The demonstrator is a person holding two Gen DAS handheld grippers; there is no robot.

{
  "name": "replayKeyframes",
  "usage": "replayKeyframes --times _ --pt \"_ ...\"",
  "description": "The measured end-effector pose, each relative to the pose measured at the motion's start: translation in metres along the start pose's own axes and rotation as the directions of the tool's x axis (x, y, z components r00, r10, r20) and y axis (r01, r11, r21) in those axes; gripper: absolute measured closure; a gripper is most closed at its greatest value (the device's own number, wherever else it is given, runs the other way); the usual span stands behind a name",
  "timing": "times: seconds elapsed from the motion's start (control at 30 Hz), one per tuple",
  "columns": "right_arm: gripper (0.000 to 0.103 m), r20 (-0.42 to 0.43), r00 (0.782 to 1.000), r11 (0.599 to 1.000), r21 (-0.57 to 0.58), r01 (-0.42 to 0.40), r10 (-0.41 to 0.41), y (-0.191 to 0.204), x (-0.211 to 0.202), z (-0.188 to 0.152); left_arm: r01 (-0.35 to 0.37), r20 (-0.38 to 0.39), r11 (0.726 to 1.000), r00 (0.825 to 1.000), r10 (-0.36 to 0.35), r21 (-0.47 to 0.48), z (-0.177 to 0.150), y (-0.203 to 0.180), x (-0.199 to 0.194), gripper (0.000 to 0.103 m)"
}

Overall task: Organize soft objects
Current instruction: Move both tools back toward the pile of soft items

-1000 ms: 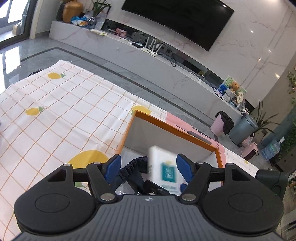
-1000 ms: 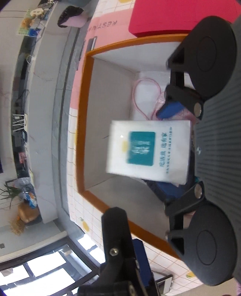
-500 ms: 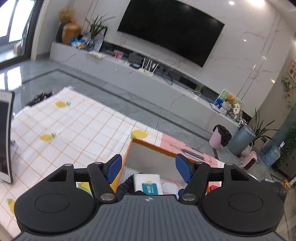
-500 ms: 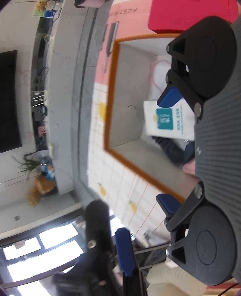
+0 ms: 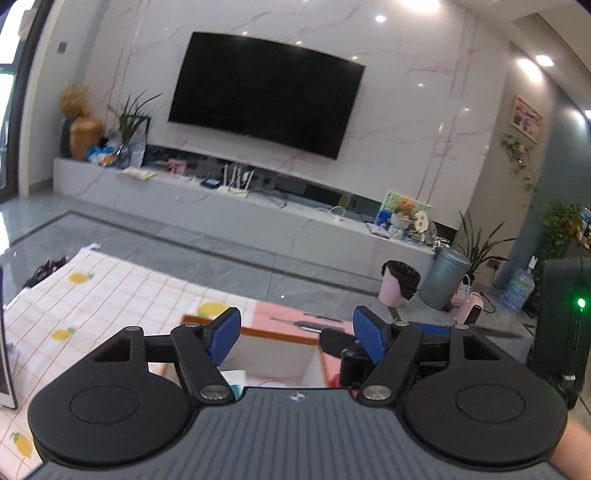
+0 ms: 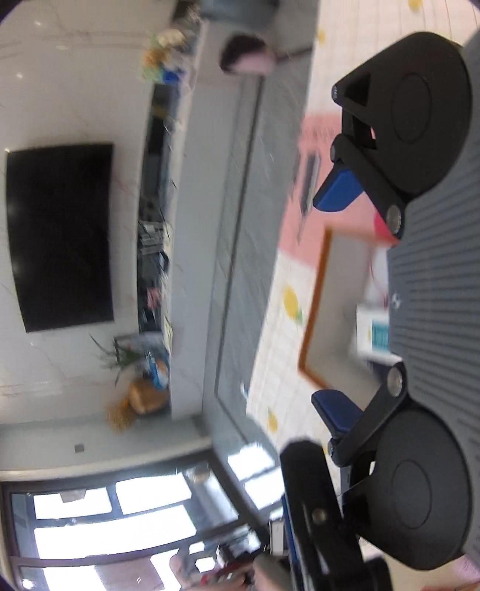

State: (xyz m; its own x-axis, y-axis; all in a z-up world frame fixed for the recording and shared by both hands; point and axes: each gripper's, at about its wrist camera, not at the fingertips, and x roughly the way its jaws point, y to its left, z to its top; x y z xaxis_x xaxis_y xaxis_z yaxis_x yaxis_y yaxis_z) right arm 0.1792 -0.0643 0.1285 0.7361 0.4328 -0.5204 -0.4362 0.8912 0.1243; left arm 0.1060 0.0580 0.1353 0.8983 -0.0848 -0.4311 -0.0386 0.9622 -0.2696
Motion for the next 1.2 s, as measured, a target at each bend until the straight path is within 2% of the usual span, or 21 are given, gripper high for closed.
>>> replayKeyframes --times 0.13,0.27,0.37,0.5,0.73,0.83,0.93,1.0,1.1,1.2 --pt "0.003 -0.003 0.999 0.998 0.032 0.048 -0.048 -0.040 -0.014 -0.002 0.024 0.023 0.999 0.999 -0.025 0.035 -0.005 -0.032 -0.003 0.021" --pt "0.003 -0.031 0.991 0.988 0.076 0.135 -0.133 -0.090 -0.016 -0.015 0.071 0.014 0.997 0.997 -0.071 0.015 -0.011 -0.056 0.001 0.021" --pt "0.003 -0.066 0.979 0.973 0.110 0.201 -0.194 -0.131 -0.009 -0.033 0.098 -0.020 0.995 0.995 -0.098 0.026 -0.020 -0.073 0.012 0.021" --pt "0.003 -0.132 0.962 0.949 0.176 0.260 -0.239 -0.180 0.005 -0.063 0.097 -0.067 0.992 0.994 -0.092 0.085 -0.042 -0.094 0.029 0.022" --pt "0.003 -0.239 0.948 0.927 0.260 0.271 -0.210 -0.235 0.044 -0.105 0.120 -0.133 0.979 0.986 -0.098 0.164 -0.087 -0.120 0.054 0.022" --pt "0.003 -0.269 0.947 0.916 0.307 0.256 -0.175 -0.248 0.059 -0.119 0.164 -0.164 0.964 0.978 -0.131 0.209 -0.106 -0.129 0.060 0.022" --pt "0.003 -0.298 0.947 0.923 0.316 0.221 -0.124 -0.251 0.076 -0.131 0.209 -0.187 0.950 0.968 -0.167 0.231 -0.122 -0.133 0.064 0.022" --pt "0.003 -0.304 0.947 0.928 0.311 0.206 -0.108 -0.250 0.087 -0.136 0.240 -0.201 0.938 0.960 -0.193 0.248 -0.133 -0.134 0.067 0.022" --pt "0.003 -0.266 0.957 0.919 0.338 0.205 -0.116 -0.250 0.098 -0.143 0.281 -0.222 0.924 0.949 -0.226 0.261 -0.144 -0.133 0.072 0.022" --pt "0.003 -0.281 0.953 0.913 0.347 0.215 -0.118 -0.256 0.109 -0.150 0.284 -0.243 0.921 0.945 -0.221 0.266 -0.153 -0.131 0.076 0.023"
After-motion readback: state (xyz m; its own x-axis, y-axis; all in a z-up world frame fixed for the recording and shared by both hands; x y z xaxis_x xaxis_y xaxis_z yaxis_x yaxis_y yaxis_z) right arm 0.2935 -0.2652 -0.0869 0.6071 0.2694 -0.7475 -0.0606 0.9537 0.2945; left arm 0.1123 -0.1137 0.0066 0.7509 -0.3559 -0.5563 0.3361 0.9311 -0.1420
